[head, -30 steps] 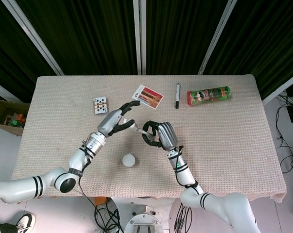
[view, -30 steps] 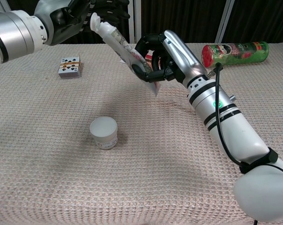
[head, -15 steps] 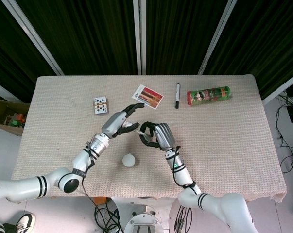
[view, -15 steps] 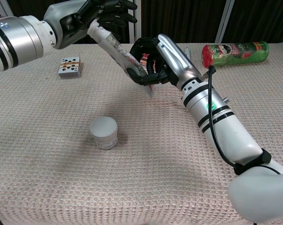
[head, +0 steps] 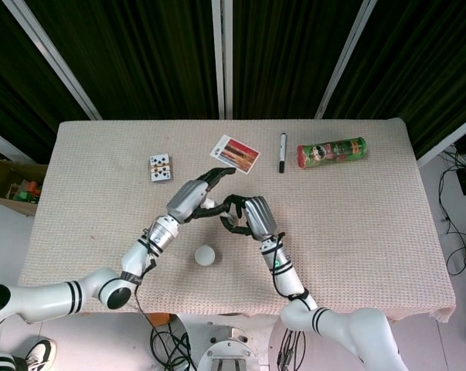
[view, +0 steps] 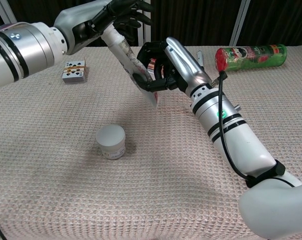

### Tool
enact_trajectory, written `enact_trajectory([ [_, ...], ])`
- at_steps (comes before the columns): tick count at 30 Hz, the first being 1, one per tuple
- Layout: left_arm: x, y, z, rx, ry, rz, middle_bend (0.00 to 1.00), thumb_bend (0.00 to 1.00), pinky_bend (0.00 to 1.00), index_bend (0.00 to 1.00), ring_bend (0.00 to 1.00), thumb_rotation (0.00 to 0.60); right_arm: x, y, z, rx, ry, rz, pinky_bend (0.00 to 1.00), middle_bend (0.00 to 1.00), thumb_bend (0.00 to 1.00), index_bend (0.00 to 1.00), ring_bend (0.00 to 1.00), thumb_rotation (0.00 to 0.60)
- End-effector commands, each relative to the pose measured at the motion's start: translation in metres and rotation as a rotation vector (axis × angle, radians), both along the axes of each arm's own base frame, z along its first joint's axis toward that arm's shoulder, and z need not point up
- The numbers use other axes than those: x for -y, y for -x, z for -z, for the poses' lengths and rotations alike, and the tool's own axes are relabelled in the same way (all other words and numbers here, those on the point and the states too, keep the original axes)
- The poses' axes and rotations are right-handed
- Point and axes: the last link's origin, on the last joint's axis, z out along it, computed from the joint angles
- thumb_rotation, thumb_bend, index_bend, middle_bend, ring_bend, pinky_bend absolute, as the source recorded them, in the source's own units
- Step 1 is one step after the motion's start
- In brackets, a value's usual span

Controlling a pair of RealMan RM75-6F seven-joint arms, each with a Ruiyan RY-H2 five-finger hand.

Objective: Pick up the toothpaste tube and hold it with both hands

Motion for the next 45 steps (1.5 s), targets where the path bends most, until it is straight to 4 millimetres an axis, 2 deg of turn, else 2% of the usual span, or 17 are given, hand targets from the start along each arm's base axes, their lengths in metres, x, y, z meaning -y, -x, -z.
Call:
enact_trajectory([
  [1,0.000,0.001,0.001,-0.021,-0.026,0.020,0.12,0.00,0.16,0.09,0.06,0.000,0.000,-0.001,0.001,0.004,-0.003,0.004,0.90,0.82,0.62,0.96,0.72,0.600],
  [10,-0.001,0.007,-0.001,-0.154,-0.187,0.122,0.14,0.00,0.16,0.09,0.06,0.000,-0.003,-0.001,0.001,-0.004,-0.014,0.015,0.91,0.83,0.62,0.96,0.74,0.600],
  [16,-0.001,0.010,0.000,-0.241,-0.269,0.178,0.15,0.00,0.16,0.13,0.06,0.000,-0.004,-0.002,0.000,-0.012,-0.024,0.022,0.91,0.83,0.62,0.96,0.74,0.600],
  [45,0.003,0.011,0.008,-0.354,-0.375,0.276,0.17,0.00,0.16,0.17,0.06,0.000,-0.009,-0.006,0.002,-0.017,-0.053,0.043,0.92,0.84,0.62,0.97,0.75,0.600],
])
